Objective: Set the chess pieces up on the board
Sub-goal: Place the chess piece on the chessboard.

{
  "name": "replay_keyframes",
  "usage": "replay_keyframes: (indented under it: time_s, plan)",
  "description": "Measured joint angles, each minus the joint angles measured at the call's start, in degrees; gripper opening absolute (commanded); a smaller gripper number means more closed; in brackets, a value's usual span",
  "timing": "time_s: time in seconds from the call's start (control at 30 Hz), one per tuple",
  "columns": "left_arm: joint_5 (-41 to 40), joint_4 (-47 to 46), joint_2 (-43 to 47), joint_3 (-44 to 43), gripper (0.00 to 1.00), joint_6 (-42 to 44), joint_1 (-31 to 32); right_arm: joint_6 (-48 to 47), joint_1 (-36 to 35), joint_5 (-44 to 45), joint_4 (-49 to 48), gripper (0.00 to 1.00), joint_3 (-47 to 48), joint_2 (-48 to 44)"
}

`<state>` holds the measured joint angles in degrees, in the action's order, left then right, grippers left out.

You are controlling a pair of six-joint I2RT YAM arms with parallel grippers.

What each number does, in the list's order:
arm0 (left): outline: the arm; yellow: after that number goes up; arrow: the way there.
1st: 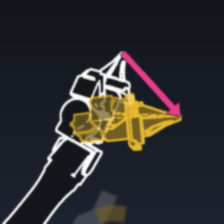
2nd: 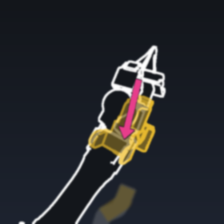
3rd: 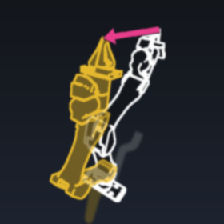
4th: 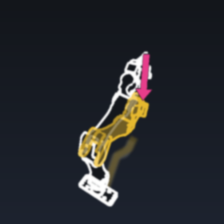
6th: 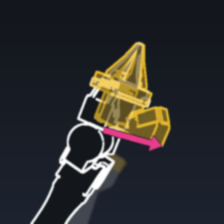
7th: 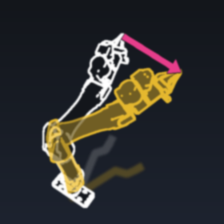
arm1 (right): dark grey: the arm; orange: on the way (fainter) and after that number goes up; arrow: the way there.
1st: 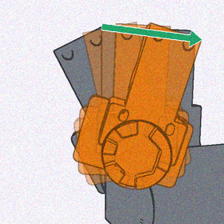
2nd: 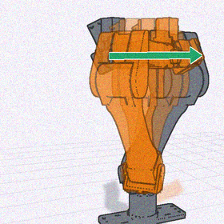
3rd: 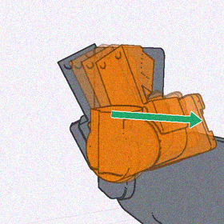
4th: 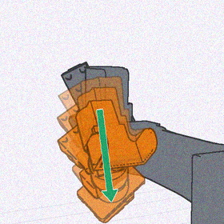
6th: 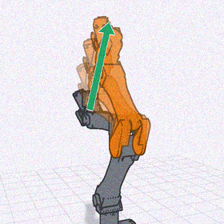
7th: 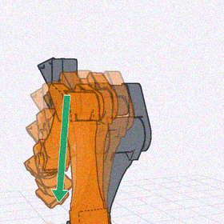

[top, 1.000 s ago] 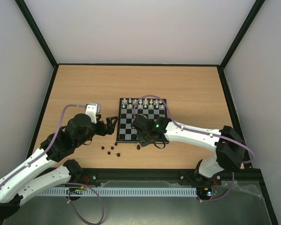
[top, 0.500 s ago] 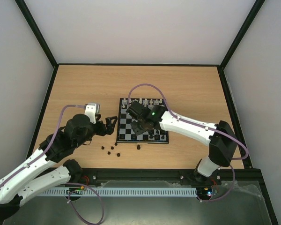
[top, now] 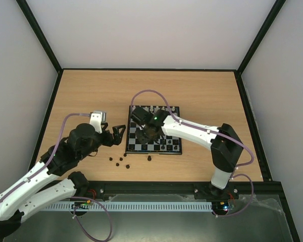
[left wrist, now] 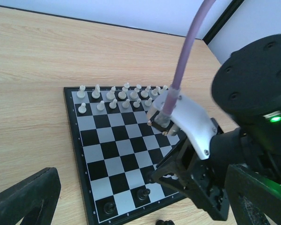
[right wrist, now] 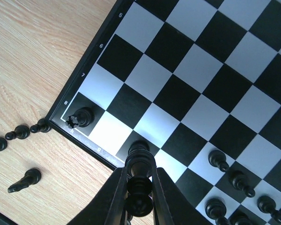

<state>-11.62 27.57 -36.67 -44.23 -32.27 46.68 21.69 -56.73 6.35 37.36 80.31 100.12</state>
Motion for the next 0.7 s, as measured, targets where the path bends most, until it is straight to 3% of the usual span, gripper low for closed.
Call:
replay_keyframes:
  time_s: [0.4, 0.7]
  plan:
    - [-1.2, 0.1, 3.7, 0.0, 0.99, -0.1, 0.0, -1.0, 0.0, -2.7, 0.1, 0.17, 2.1, 4.3]
    - [-1.3, 0.1, 3.7, 0.0, 0.99, -0.1, 0.0, -0.8, 0.5, 1.9, 0.5, 0.17, 1.6, 4.1]
